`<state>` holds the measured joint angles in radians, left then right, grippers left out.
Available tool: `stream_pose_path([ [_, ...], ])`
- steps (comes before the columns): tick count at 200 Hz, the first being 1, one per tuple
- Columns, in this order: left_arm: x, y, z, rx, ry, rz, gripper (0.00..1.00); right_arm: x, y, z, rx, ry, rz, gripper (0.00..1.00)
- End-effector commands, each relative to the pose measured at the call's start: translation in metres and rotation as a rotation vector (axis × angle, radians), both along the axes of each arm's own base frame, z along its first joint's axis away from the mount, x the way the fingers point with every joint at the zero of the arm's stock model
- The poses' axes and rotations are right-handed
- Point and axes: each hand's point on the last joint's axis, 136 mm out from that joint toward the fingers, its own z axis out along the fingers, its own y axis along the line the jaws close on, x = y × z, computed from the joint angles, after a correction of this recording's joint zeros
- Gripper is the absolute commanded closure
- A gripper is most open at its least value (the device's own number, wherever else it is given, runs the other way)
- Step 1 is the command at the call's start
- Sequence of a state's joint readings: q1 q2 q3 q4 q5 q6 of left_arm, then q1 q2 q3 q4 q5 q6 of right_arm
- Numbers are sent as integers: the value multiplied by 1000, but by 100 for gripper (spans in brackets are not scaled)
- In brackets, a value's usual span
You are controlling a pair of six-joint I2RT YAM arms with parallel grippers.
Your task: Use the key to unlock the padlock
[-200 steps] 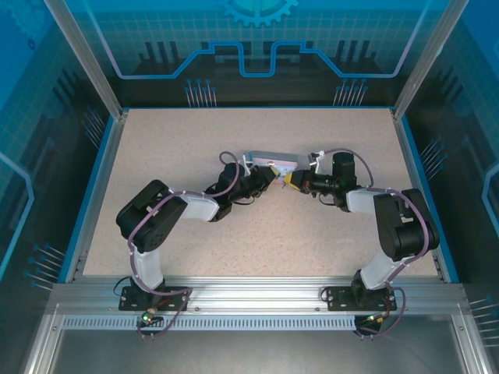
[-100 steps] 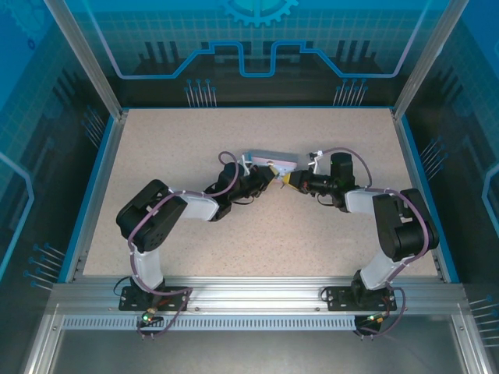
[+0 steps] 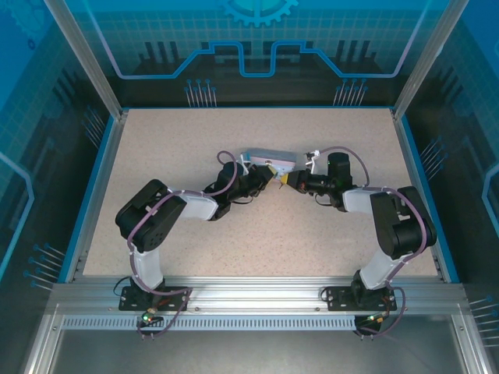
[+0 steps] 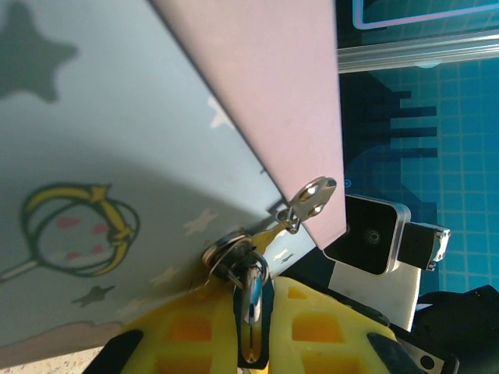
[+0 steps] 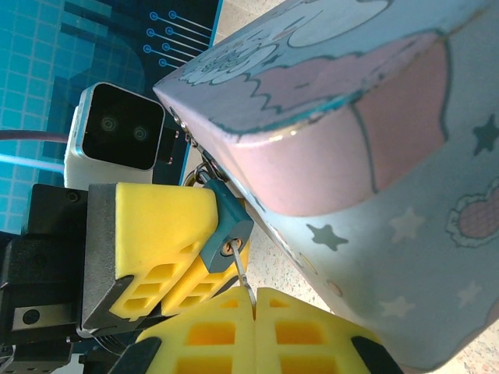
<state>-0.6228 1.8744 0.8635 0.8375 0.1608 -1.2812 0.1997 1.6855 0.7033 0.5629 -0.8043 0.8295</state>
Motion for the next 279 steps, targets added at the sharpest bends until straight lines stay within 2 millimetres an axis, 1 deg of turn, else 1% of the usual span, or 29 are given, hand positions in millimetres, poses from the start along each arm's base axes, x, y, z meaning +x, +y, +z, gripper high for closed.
stream_pose_path([
  [1,-47,-45,41,-84,-65,-269,100,16,11,36,28,-170,38,100],
  [39,-50,-44,35,-71,-56,-275,100,17,3,39,25,-174,26,100],
  [72,-51,-45,33,-68,-55,-286,100,17,-5,42,37,-167,17,100],
  [103,-51,-46,29,-72,-50,-288,100,14,1,44,51,-162,33,100],
  [137,-51,-47,30,-70,-51,-293,100,18,1,38,40,-154,24,100],
  [161,-51,-47,31,-71,-54,-295,100,20,11,37,51,-149,40,100],
  [172,-51,-48,31,-69,-52,-295,100,21,15,39,53,-155,46,100],
  [196,-51,-48,31,-72,-54,-294,100,25,18,44,61,-166,43,100],
  [224,-51,-48,34,-76,-59,-295,100,28,23,46,59,-169,60,100],
  [241,-51,-48,33,-73,-58,-293,100,26,28,47,60,-174,70,100],
  [279,-47,-48,29,-70,-52,-276,100,22,27,48,58,-173,43,100],
])
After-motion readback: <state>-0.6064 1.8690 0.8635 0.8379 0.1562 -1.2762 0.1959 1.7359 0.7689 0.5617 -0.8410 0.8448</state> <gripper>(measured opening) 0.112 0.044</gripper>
